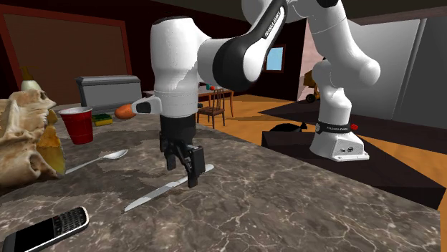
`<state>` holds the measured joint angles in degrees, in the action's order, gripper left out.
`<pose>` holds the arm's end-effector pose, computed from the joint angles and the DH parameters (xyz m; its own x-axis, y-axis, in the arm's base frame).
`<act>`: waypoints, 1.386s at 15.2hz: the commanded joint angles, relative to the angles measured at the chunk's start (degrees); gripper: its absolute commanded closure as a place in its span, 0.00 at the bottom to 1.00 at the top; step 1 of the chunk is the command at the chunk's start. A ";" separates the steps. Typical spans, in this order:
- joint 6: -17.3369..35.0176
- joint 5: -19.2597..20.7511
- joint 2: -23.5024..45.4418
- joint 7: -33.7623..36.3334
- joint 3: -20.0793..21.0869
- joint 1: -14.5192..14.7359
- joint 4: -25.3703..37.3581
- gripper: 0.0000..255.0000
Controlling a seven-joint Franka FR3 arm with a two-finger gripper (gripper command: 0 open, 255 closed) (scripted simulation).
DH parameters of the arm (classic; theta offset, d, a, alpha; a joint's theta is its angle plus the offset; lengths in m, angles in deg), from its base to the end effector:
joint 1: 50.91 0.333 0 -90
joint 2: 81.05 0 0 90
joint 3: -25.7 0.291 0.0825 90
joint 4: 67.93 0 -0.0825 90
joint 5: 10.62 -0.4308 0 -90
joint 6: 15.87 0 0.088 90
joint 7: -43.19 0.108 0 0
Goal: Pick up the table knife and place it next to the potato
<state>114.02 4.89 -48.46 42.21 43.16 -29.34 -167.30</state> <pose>0.5471 0.4193 0.2117 0.6763 0.7366 -0.0052 0.7360 -0.6755 0.0441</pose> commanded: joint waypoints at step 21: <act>-3.20 -1.09 -2.57 -0.78 0.70 -0.44 0.76 1.00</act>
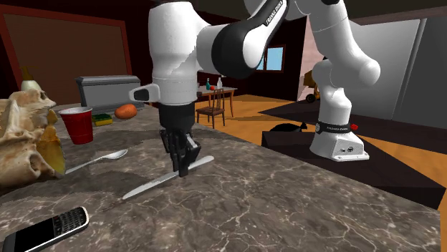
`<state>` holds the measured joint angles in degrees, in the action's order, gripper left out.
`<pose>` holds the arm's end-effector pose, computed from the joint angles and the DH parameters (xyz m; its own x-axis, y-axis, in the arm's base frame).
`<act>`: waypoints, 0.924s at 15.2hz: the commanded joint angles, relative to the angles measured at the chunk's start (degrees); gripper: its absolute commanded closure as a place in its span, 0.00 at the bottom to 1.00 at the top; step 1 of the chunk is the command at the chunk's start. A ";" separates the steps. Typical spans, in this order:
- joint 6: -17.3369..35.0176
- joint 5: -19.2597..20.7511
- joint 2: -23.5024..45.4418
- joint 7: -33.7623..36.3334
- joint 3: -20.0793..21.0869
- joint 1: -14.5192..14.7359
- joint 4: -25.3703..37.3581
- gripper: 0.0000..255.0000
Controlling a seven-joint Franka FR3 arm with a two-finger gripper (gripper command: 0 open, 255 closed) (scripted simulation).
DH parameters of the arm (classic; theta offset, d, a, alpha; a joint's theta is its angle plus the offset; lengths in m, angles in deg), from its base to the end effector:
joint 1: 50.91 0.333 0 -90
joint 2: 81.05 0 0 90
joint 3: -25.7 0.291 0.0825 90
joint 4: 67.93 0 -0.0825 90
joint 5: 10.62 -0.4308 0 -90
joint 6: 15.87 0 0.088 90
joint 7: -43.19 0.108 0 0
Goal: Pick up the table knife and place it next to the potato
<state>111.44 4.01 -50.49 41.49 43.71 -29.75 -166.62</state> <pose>0.5500 0.4200 0.2378 0.6763 0.7366 -0.0045 0.7360 -0.6755 0.0443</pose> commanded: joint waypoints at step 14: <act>-9.01 -2.55 -5.60 -1.81 1.41 -0.71 3.68 1.00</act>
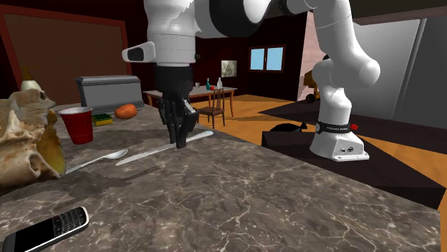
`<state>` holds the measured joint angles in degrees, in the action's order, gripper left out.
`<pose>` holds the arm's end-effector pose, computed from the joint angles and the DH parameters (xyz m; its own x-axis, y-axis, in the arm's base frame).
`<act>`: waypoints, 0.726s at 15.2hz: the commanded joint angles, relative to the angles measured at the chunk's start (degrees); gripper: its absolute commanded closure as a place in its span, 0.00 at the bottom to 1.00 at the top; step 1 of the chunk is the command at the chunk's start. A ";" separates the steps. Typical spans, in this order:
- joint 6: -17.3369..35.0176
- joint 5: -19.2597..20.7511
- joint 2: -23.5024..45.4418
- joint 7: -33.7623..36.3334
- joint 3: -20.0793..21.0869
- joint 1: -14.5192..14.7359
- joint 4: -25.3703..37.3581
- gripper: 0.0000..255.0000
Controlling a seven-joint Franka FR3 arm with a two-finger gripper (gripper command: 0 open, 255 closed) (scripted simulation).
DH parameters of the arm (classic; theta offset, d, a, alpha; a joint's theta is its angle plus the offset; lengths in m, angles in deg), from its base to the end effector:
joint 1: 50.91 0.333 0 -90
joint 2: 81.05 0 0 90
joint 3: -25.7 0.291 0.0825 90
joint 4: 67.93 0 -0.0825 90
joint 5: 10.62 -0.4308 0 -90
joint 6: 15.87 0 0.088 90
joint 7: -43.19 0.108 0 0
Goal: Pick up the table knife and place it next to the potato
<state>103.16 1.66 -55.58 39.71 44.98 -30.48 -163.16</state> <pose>0.5557 0.4226 0.3157 0.6764 0.7365 -0.0047 0.7359 -0.6756 0.0444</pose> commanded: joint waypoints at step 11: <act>-4.70 -1.82 -3.50 -4.51 -0.32 -2.94 1.69 1.00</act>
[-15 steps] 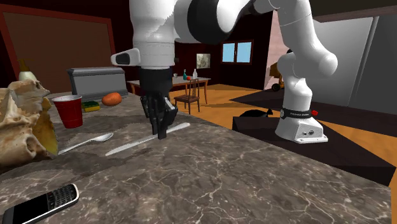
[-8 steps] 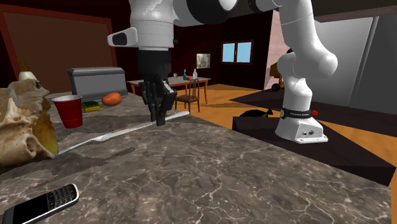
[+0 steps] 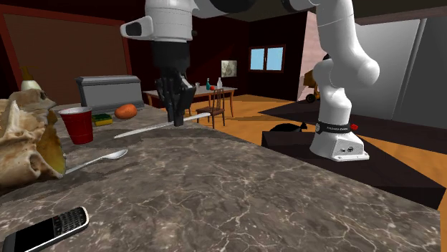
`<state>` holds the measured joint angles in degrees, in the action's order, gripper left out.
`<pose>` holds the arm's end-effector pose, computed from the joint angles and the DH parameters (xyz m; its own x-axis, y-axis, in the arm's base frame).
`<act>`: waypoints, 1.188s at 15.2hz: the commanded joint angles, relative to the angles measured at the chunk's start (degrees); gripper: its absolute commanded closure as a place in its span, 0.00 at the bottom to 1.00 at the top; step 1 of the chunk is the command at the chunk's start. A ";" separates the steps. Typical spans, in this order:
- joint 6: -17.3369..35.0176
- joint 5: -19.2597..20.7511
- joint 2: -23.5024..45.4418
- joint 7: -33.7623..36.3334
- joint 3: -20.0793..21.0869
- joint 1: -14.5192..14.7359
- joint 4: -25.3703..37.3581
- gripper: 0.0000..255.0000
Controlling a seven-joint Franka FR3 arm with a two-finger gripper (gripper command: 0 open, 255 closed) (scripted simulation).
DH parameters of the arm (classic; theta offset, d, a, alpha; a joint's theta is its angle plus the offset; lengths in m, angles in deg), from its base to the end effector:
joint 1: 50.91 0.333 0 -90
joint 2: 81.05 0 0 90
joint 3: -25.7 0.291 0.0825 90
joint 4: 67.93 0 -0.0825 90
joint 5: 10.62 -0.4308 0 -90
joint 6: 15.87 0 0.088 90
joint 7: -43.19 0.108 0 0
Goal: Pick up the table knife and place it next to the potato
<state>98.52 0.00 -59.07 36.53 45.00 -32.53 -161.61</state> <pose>0.5687 0.3999 0.3628 0.6766 0.7363 -0.0047 0.7357 -0.6758 0.0445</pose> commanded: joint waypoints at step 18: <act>-0.61 -2.28 2.98 -23.09 -6.53 -15.54 5.24 1.00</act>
<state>98.00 -2.26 -56.96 14.88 38.89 -47.20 -157.42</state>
